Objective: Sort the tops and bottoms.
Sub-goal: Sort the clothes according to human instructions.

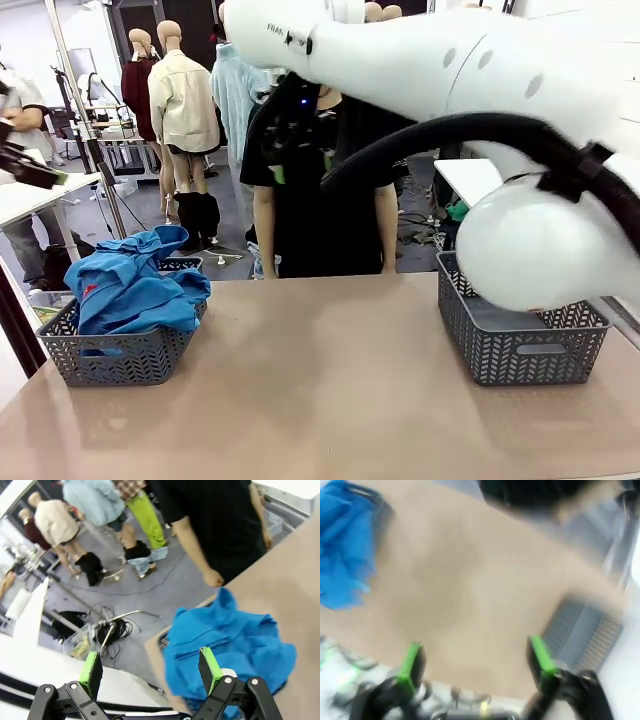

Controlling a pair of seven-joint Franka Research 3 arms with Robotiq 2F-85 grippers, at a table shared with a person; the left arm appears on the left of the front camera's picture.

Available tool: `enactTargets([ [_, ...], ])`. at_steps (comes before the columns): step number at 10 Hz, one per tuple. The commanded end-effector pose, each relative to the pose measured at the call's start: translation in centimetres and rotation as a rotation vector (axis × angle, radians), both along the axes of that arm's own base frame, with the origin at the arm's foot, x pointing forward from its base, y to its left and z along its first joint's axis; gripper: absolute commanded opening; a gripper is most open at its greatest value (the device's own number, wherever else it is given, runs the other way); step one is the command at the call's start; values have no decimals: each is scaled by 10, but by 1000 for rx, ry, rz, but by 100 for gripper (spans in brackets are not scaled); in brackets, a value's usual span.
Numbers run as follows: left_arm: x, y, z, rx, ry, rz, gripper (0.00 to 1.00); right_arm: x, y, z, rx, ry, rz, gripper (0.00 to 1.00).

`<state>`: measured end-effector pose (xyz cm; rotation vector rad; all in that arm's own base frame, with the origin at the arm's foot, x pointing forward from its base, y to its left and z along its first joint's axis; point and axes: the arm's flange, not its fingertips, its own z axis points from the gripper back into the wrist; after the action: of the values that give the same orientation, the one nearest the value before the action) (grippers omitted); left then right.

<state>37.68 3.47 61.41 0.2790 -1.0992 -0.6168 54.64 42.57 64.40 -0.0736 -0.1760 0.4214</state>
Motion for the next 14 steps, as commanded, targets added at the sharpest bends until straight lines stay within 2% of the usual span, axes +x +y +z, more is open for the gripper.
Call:
enactTargets([
  [1,5,-30,-15,39,20,-16,100,-257,-220,-176,66,105,-222,100],
  [3,24,-50,-32,60,124,-15,100,-332,-254,-237,205,118,-402,100],
  [4,25,-53,-38,57,164,-23,100,-359,-259,-252,262,45,-434,100],
  [5,15,-53,-30,54,82,-47,100,-37,-39,-4,65,171,-327,100],
  [9,15,-53,-30,54,82,-47,100,-37,-39,-4,65,171,-327,100],
  [10,15,-53,-31,59,91,-46,100,-46,-46,-17,93,180,-348,100],
  [11,21,-64,-34,21,168,-36,100,-43,-66,-20,71,38,-306,100],
  [12,32,-87,-41,10,261,-44,100,-49,-90,-25,17,-101,-326,100],
  [13,37,-113,-51,22,328,-93,100,-59,-115,-32,-22,-172,-391,100],
  [14,43,-141,-59,20,377,-134,100,-67,-142,-39,12,-182,-448,100],
])
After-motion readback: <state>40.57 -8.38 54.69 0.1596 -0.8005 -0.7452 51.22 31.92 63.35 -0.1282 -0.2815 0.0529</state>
